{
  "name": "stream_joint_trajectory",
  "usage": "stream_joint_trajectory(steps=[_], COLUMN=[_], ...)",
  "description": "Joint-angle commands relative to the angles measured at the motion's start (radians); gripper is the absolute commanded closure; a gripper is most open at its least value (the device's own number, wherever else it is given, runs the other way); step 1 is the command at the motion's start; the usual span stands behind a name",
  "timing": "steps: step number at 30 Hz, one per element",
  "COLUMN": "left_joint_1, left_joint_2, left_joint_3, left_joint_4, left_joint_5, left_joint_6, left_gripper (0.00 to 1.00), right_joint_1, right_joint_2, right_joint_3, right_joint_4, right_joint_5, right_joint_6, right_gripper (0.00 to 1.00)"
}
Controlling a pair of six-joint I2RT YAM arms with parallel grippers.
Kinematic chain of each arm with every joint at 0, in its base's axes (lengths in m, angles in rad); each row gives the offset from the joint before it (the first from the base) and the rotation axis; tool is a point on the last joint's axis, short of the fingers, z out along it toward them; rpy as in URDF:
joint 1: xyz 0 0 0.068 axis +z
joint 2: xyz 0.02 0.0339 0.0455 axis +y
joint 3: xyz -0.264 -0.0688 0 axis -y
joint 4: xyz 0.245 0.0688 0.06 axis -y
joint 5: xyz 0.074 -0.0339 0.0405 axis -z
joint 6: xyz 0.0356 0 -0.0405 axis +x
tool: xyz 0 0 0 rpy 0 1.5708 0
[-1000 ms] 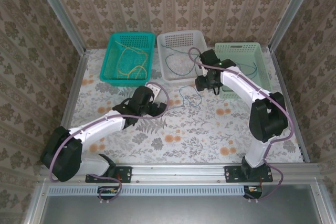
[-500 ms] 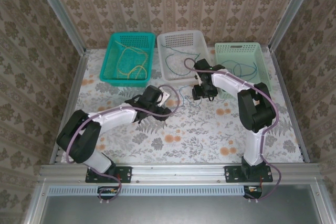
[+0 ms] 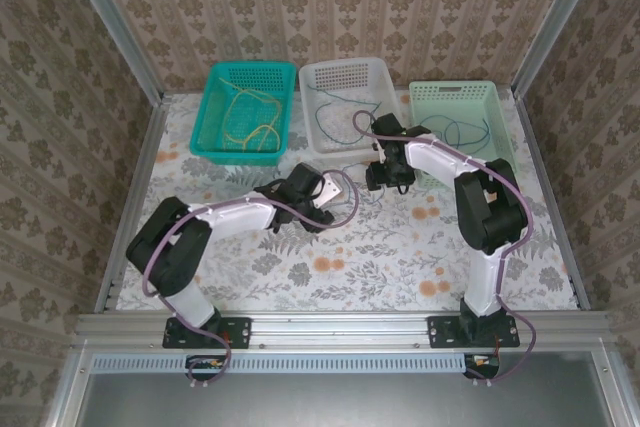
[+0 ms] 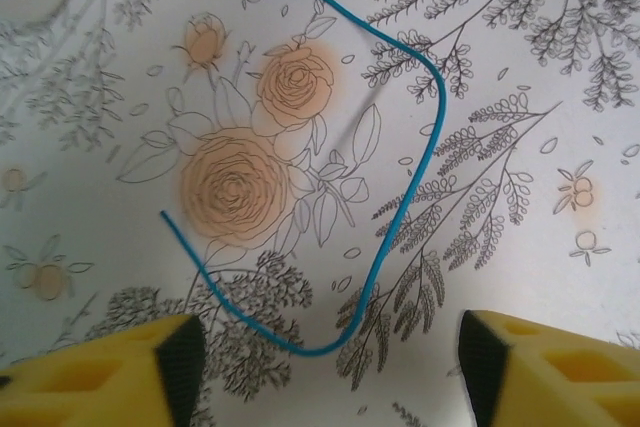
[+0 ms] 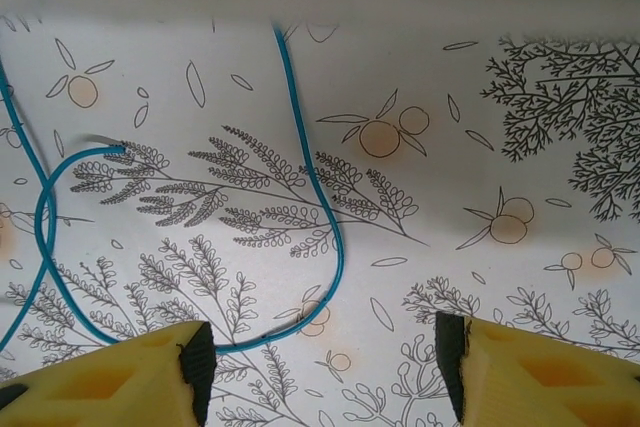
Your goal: Untangle the cables
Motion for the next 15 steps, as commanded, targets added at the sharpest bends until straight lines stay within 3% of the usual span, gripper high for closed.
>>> stream_joint_trajectory(steps=[1,9,11,15], left_joint_1=[-0.005,-0.013,-0.035,-0.075], left_joint_2=[0.055,0.030,-0.030,-0.155], left_joint_3=[0.059,0.105,0.126,0.216], left_joint_4=[-0.021,-0.061,-0.105,-0.196], left_joint_5=[-0.019,-0.049,-0.072,-0.150], left_joint_6=[0.032,0.039,0.060,0.129], left_gripper=[0.44,0.95,1.00,1.00], right_joint_1=[-0.005,-0.016,-0.032,-0.072], right_joint_2=[-0.053,-0.226,-0.302,-0.468], right_joint_3=[-0.044,-0.097,-0.139,-0.246], right_joint_4=[-0.029,-0.003,0.019,0.046], right_joint_5=[-0.044,-0.072,-0.089,-0.055], right_joint_6=[0.040,0.080,0.105,0.141], right_gripper=[0.36,0.34,0.34,0.34])
